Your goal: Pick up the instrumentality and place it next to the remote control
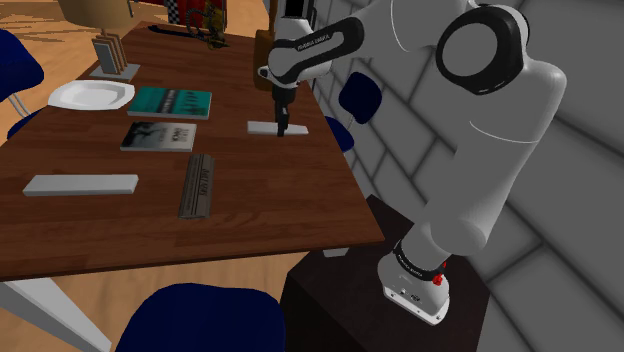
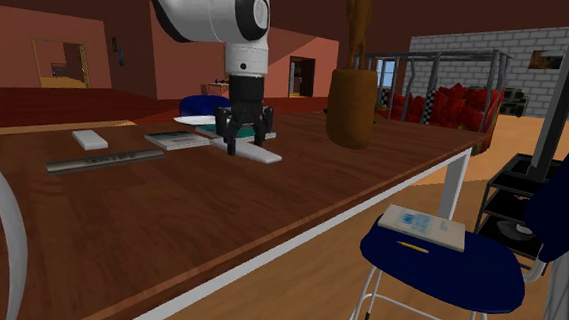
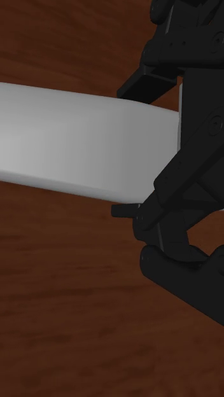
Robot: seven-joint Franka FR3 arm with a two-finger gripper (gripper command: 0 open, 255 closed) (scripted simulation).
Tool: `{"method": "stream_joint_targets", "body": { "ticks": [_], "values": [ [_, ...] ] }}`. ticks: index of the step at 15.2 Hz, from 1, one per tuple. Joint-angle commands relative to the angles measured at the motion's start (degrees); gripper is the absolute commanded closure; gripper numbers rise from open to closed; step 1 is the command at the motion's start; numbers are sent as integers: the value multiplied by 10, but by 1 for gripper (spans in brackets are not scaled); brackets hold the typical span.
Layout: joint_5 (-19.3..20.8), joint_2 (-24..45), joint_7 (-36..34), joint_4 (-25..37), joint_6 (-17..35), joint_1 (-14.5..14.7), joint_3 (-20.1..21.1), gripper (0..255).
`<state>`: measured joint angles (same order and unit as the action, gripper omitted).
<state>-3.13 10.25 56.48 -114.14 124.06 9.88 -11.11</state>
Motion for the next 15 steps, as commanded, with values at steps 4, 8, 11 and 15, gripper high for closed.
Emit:
{"method": "stream_joint_targets", "body": {
  "ticks": [4,8,11,15],
  "values": [
    [5,-16,-3,20,-36,0,-1,255],
    [8,-28,-18,25,-52,9,4,255],
    [13,-39,-60,12,-49,31,21,255],
    [16,-46,-114,3,-46,61,44,255]
  ]
}}
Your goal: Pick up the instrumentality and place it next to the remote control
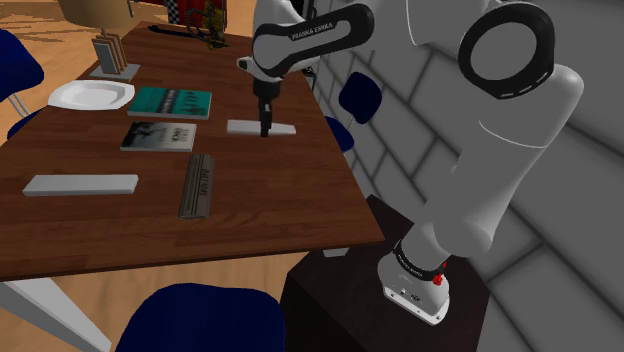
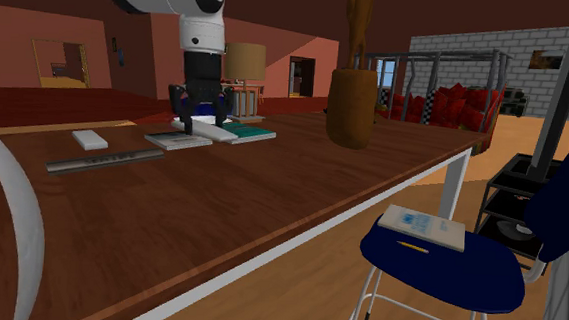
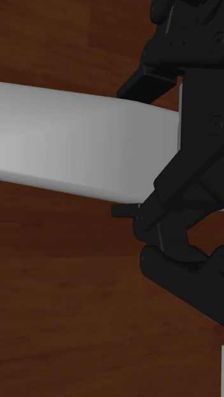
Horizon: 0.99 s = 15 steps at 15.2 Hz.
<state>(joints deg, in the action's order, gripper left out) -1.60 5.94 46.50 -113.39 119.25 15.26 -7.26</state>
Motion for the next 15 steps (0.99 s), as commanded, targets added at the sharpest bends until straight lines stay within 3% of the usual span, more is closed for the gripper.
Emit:
{"method": "stream_joint_targets", "body": {
  "ticks": [1,15],
  "values": [
    [2,-3,-28,-5,2,15,12,255],
    [13,44,-214,58,-12,117,91,255]
  ]
}}
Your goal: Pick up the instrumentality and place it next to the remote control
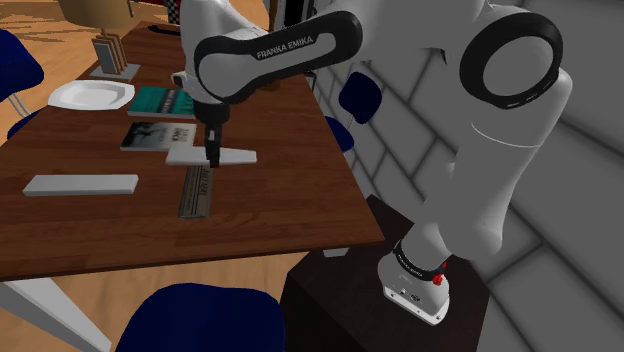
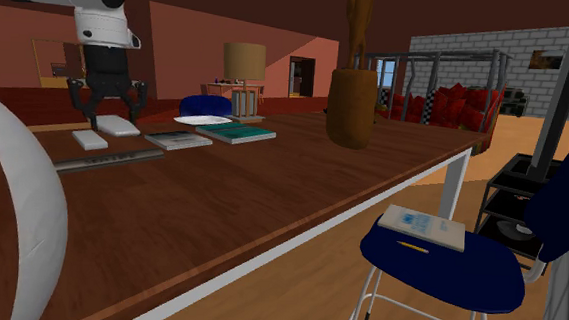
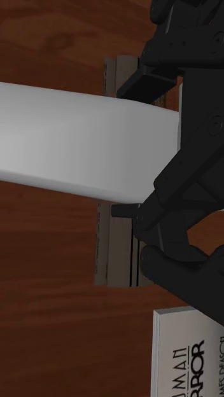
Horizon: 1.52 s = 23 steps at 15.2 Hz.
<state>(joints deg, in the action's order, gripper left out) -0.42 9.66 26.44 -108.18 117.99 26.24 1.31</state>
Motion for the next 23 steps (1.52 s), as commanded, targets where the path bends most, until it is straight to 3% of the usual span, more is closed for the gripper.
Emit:
{"method": "stream_joint_targets", "body": {
  "ticks": [1,13,23],
  "values": [
    [2,13,-26,16,-2,14,10,255],
    [27,137,-169,194,-57,108,54,255],
    [31,161,-171,151,10,109,52,255]
  ]
}}
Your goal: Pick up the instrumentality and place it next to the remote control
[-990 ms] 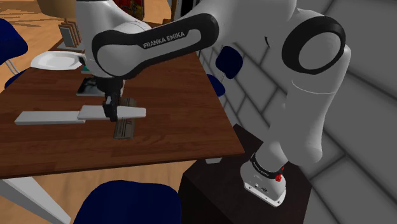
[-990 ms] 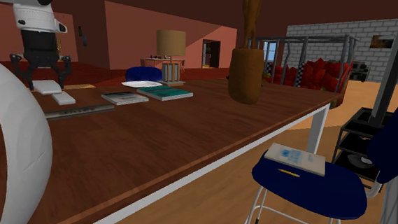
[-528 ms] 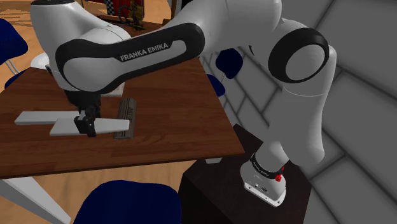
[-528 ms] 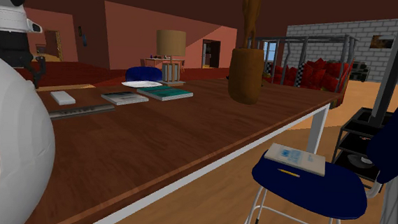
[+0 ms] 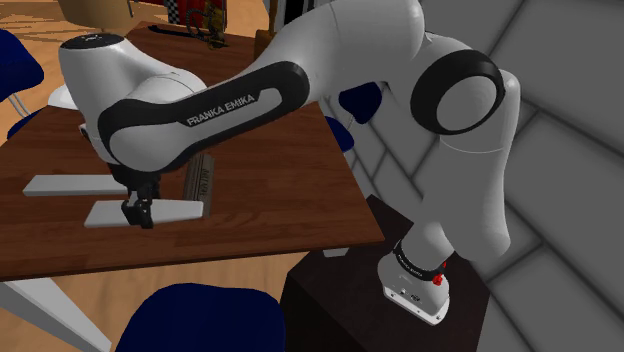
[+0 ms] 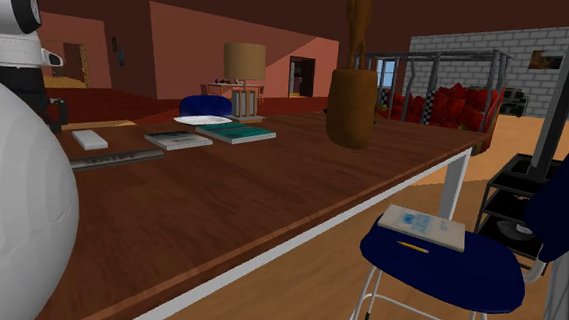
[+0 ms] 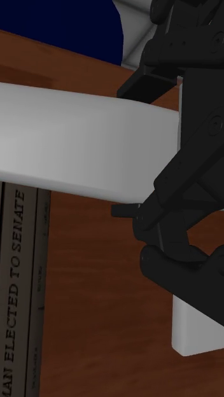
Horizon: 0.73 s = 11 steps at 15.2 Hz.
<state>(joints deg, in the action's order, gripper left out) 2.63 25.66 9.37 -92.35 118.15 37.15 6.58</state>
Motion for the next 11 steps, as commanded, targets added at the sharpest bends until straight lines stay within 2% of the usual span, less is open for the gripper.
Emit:
{"method": "stream_joint_targets", "body": {
  "ticks": [1,5,11],
  "values": [
    [1,4,0,-11,15,0,0,255],
    [2,14,-1,-22,37,0,-1,255],
    [2,15,-1,-22,36,0,-1,255]
  ]
}}
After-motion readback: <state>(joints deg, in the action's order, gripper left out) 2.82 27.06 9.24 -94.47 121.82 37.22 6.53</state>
